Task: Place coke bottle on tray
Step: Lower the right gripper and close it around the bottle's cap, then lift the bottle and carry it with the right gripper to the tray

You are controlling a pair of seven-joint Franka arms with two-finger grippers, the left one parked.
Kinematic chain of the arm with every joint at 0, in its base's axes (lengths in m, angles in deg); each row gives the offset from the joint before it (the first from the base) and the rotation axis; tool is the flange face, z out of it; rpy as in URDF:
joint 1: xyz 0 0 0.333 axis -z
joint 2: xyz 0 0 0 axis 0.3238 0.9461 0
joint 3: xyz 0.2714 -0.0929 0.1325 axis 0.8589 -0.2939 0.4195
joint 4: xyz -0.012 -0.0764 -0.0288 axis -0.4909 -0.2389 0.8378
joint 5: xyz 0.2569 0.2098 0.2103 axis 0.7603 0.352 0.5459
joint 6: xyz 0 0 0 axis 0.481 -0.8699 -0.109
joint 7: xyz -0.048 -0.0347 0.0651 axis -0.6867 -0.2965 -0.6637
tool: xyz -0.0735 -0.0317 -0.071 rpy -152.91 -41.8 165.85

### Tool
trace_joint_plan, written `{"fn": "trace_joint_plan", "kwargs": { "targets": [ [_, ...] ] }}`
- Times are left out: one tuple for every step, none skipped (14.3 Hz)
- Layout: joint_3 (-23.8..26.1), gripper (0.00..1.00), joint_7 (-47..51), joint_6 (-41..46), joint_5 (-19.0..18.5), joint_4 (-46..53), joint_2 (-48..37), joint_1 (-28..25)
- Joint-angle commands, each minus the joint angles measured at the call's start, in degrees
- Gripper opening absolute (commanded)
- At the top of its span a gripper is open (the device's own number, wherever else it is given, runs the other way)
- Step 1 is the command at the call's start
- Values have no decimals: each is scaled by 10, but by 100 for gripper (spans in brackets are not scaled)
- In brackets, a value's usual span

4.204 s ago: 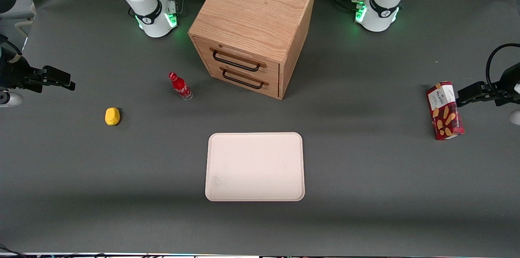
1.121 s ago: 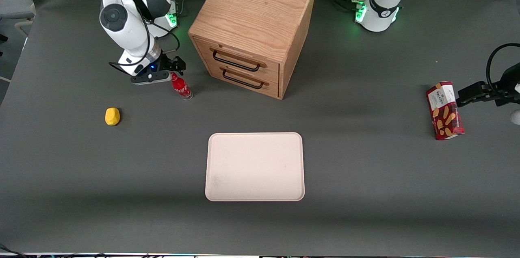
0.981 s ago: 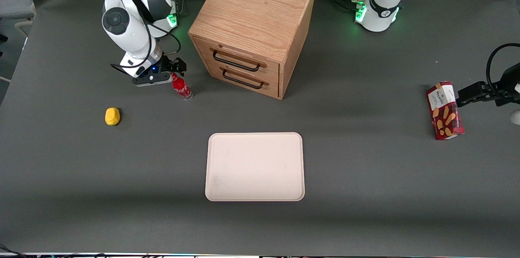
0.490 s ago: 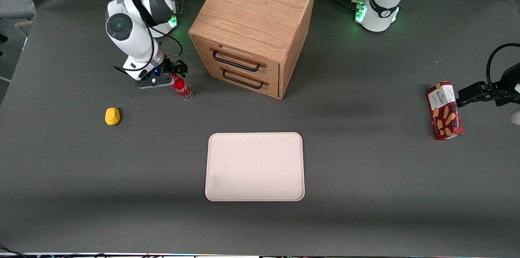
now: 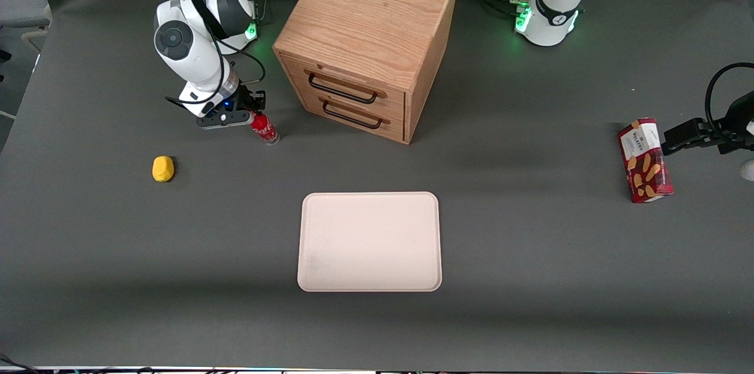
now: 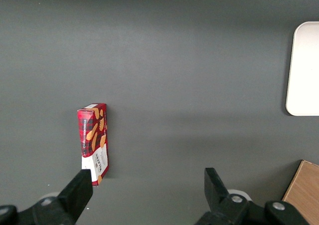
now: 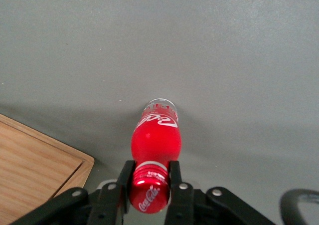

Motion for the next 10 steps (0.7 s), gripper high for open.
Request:
{"fn": "trace_joint_plan", "kwargs": {
  "targets": [
    [-2,0,11,-8,11,-1,-1,-6],
    [-1,0,11,-9,11,-1,-1,-6],
    [-1,0,10,-8,11,0,-3,-6],
    [-1,0,10,-5,11,3,-6,-5],
    [-1,0,10,0,10,7,-12,-5],
    [-2,0,8,16,10,20,-15,-5],
    [-2,0,7,40,5,41,-16,-4],
    [-3,0,6,66,4,66,-16,-2],
    [-3,0,6,92,3,92,-16,0],
    [-6,0,4,116,2,120,-15,1]
  ]
}}
